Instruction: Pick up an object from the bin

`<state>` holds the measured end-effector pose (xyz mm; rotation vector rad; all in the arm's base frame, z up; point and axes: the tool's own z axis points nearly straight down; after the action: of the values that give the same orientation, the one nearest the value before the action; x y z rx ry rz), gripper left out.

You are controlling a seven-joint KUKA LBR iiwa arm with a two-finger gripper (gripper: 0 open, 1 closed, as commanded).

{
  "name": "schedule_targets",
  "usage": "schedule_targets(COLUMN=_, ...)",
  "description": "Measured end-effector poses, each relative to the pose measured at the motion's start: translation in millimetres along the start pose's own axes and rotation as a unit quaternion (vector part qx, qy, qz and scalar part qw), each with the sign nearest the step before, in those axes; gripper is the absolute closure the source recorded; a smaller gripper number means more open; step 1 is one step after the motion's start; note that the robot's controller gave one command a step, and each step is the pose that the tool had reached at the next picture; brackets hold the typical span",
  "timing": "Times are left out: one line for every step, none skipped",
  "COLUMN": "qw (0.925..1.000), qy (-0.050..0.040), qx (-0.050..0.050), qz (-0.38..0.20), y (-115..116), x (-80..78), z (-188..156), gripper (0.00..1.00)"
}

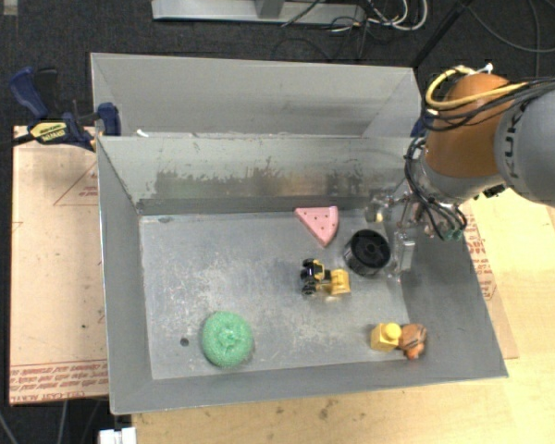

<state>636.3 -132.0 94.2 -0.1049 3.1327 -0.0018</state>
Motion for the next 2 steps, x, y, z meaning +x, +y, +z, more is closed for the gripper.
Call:
schedule_targets(qw=0.9999, qy=0.0037, qx=-0.002, qz=0.014, y=17.9, x=32.1, z=25.1, gripper=0.0)
schedule_targets(qw=0.9957, qy=0.0011, qx=-0.001, qz=-0.093, y=35.5, x=-10.2, z=24.0, gripper=1.0)
